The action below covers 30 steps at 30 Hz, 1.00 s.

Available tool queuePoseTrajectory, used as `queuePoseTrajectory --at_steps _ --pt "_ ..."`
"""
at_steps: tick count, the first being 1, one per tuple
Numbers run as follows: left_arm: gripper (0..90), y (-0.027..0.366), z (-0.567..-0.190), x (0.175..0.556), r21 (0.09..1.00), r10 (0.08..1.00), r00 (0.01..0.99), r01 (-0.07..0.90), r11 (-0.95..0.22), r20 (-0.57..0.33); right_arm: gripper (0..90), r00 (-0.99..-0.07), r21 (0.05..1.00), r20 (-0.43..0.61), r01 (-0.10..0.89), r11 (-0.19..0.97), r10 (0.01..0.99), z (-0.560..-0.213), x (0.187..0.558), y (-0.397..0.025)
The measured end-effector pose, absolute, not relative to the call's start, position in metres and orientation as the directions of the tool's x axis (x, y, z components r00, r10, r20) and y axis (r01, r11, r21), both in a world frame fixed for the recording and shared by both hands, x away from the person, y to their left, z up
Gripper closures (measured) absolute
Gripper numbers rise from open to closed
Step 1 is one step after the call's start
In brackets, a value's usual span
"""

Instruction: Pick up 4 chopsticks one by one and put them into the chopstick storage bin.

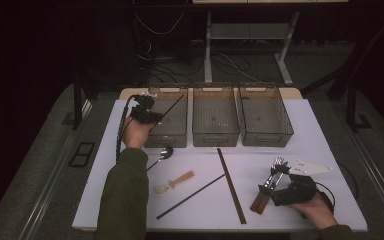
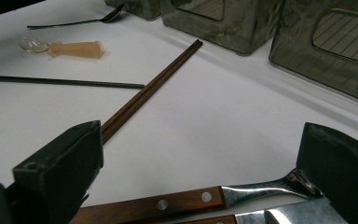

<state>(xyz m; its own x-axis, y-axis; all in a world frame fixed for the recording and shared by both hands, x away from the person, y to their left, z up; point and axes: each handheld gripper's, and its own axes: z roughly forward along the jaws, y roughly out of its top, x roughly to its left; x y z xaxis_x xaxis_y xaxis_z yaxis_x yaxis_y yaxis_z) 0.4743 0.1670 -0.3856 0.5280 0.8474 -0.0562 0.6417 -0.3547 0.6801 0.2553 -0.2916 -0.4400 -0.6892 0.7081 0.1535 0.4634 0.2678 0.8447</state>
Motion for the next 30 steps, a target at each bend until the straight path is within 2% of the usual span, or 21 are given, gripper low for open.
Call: queuePoseTrajectory --at_steps 15,19,30 --pt "51.4 0.166 -0.37 0.466 0.73 0.822 0.568 0.58 -0.361 -0.044 0.7 -0.688 0.845 0.154 0.464 0.266 0.709 -0.44 0.255 -0.292" --pt "45.8 0.167 -0.366 0.462 0.74 0.807 0.585 0.575 -0.349 -0.075 0.7 -0.685 0.845 0.168 0.47 0.253 0.709 -0.439 0.254 -0.292" --pt "33.6 0.156 -0.351 0.439 0.788 0.734 0.673 0.499 -0.362 -0.088 0.7 -0.684 0.844 0.165 0.47 0.258 0.71 -0.44 0.255 -0.292"
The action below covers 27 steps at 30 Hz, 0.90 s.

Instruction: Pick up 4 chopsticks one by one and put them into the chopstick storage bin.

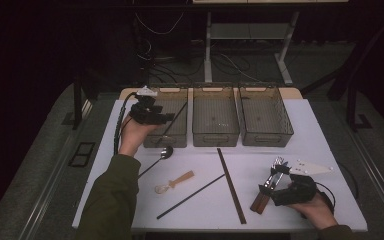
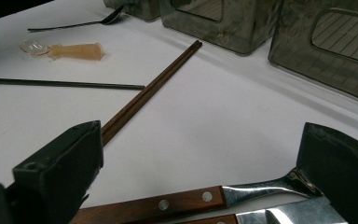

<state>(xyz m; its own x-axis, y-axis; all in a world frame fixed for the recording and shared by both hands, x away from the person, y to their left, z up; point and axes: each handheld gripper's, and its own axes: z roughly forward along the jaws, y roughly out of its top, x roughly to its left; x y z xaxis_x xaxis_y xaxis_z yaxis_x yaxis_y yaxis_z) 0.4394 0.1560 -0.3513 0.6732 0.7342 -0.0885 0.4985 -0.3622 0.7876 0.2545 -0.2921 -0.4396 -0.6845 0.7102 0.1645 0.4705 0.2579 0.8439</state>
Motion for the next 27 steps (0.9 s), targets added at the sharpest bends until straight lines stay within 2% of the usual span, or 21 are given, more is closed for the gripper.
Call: queuePoseTrajectory --at_steps 13,17,27 --pt "11.7 0.146 -0.348 0.401 0.81 0.672 0.738 0.43 -0.398 -0.062 0.7 -0.685 0.844 0.164 0.471 0.258 0.71 -0.44 0.254 -0.292" --pt "0.0 0.144 -0.354 0.392 0.811 0.669 0.739 0.434 -0.392 -0.072 0.7 -0.685 0.843 0.164 0.471 0.26 0.709 -0.44 0.254 -0.292" --pt "0.0 0.135 -0.366 0.362 0.817 0.614 0.785 0.408 -0.408 -0.085 0.7 -0.685 0.843 0.164 0.472 0.26 0.71 -0.44 0.254 -0.291"
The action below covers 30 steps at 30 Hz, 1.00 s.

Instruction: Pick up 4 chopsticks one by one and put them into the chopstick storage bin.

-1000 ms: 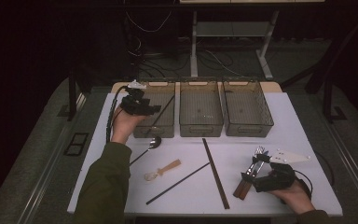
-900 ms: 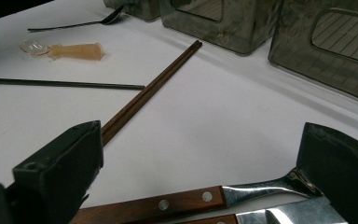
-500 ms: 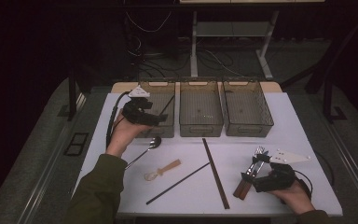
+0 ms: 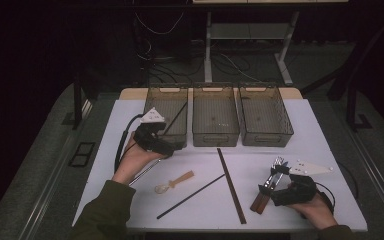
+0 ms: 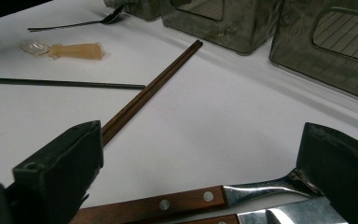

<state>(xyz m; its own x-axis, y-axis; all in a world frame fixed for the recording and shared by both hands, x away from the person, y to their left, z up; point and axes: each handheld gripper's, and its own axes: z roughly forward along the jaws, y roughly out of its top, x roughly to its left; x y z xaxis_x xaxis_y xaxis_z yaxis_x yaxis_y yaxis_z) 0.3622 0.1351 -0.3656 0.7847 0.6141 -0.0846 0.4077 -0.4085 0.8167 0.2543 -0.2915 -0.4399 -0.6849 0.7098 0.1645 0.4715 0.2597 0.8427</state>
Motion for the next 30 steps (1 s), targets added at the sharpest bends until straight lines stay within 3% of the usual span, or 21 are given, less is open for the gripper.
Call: queuePoseTrajectory --at_steps 18,30 --pt "1.1 0.125 -0.399 0.31 0.812 0.543 0.835 0.379 -0.444 -0.093 0.7 -0.698 0.843 0.163 0.466 0.27 0.697 -0.442 0.256 -0.288" --pt "16.5 0.129 -0.409 0.284 0.82 0.517 0.85 0.362 -0.443 -0.096 0.7 -0.698 0.842 0.158 0.465 0.274 0.699 -0.441 0.255 -0.288"
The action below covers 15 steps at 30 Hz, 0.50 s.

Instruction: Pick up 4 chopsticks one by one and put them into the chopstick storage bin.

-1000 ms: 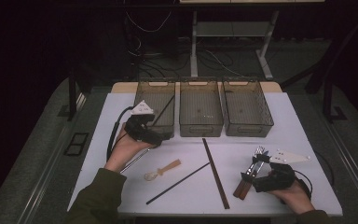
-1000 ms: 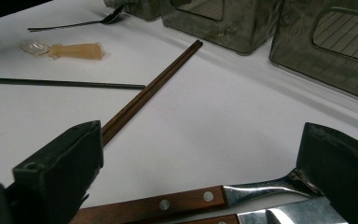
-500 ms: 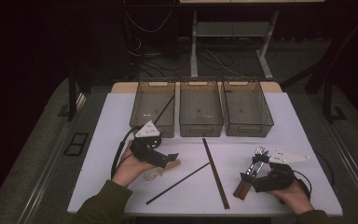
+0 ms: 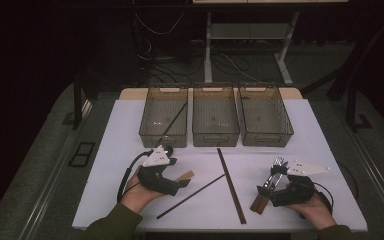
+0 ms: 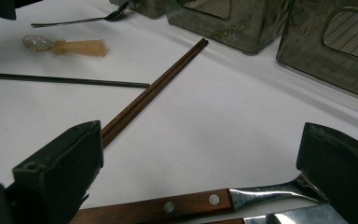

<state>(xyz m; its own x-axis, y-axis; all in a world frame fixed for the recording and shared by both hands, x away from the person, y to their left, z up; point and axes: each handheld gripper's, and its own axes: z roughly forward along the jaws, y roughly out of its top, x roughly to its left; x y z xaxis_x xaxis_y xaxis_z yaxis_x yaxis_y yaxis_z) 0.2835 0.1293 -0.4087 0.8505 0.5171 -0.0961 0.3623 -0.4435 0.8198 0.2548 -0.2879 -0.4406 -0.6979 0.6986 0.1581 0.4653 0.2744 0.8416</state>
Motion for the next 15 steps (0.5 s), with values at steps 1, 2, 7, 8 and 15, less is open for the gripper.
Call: queuePoseTrajectory --at_steps 1,2,7,8,15 --pt "17.9 0.13 -0.409 0.282 0.821 0.518 0.85 0.364 -0.44 -0.099 0.7 -0.698 0.841 0.159 0.466 0.274 0.699 -0.44 0.255 -0.288" --pt "18.8 0.13 -0.41 0.281 0.821 0.517 0.85 0.365 -0.439 -0.102 0.7 -0.697 0.841 0.159 0.466 0.273 0.699 -0.44 0.255 -0.288" --pt "28.0 0.132 -0.416 0.274 0.813 0.507 0.854 0.377 -0.444 -0.119 0.7 -0.696 0.84 0.16 0.469 0.274 0.7 -0.44 0.255 -0.288" --pt "29.9 0.132 -0.416 0.273 0.812 0.508 0.852 0.383 -0.441 -0.125 0.7 -0.694 0.839 0.161 0.471 0.273 0.702 -0.441 0.255 -0.288" --pt "46.6 0.128 -0.418 0.268 0.798 0.493 0.862 0.379 -0.469 -0.119 0.7 -0.696 0.842 0.157 0.466 0.274 0.701 -0.44 0.254 -0.288"
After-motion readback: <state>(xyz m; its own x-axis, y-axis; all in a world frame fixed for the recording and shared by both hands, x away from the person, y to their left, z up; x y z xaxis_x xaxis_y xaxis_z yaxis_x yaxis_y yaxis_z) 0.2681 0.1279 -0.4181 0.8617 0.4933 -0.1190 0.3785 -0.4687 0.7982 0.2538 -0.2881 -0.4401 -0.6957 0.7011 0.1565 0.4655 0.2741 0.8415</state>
